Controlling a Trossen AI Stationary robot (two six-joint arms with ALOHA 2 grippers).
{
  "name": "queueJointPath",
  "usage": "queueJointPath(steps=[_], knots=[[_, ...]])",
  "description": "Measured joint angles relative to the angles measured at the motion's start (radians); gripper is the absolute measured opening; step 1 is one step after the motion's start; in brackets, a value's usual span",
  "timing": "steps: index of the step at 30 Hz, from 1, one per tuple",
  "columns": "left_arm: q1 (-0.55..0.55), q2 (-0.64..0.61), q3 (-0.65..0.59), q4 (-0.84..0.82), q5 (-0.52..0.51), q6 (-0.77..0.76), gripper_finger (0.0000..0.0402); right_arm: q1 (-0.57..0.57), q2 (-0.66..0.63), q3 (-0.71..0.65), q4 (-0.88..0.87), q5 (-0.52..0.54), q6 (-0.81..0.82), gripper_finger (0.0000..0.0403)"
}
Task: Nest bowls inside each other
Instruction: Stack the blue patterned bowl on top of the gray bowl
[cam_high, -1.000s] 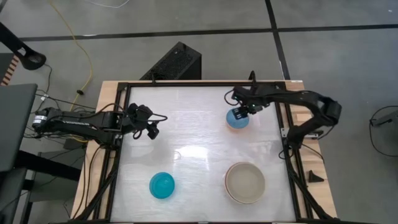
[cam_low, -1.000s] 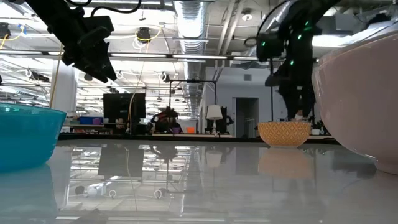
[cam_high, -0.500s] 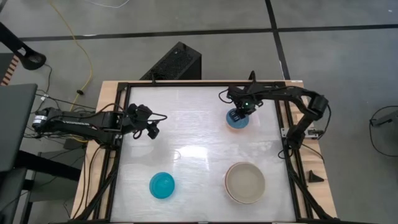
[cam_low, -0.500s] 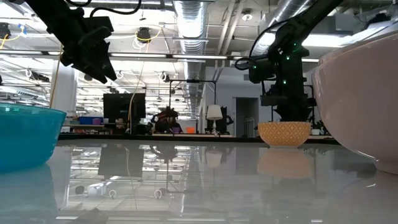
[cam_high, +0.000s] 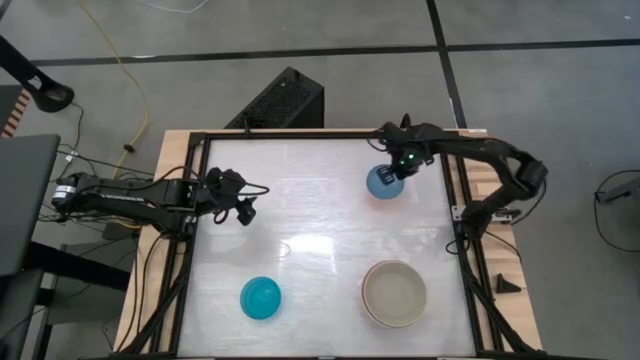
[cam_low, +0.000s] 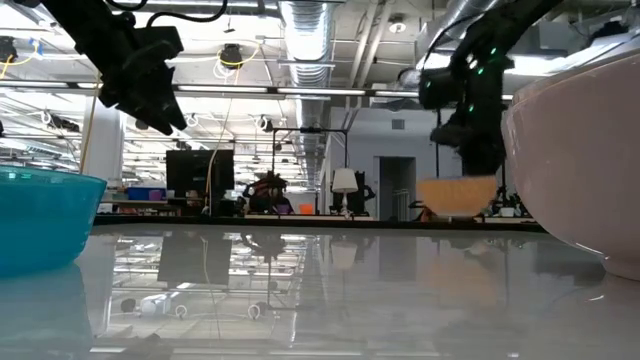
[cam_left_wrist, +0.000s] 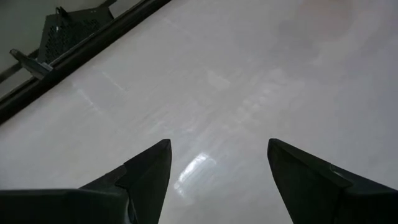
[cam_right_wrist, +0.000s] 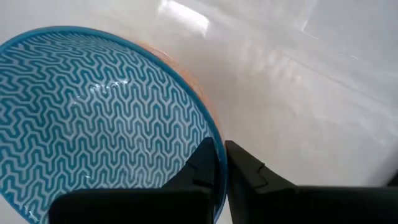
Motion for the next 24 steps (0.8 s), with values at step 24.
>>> queueJointPath(steps=[24], knots=[[0.000,0.000,0.000,0.223,0.240,0.593,0.0255,1.146,-0.184,0.219,-0.089,0.189,1.507,0.0040]])
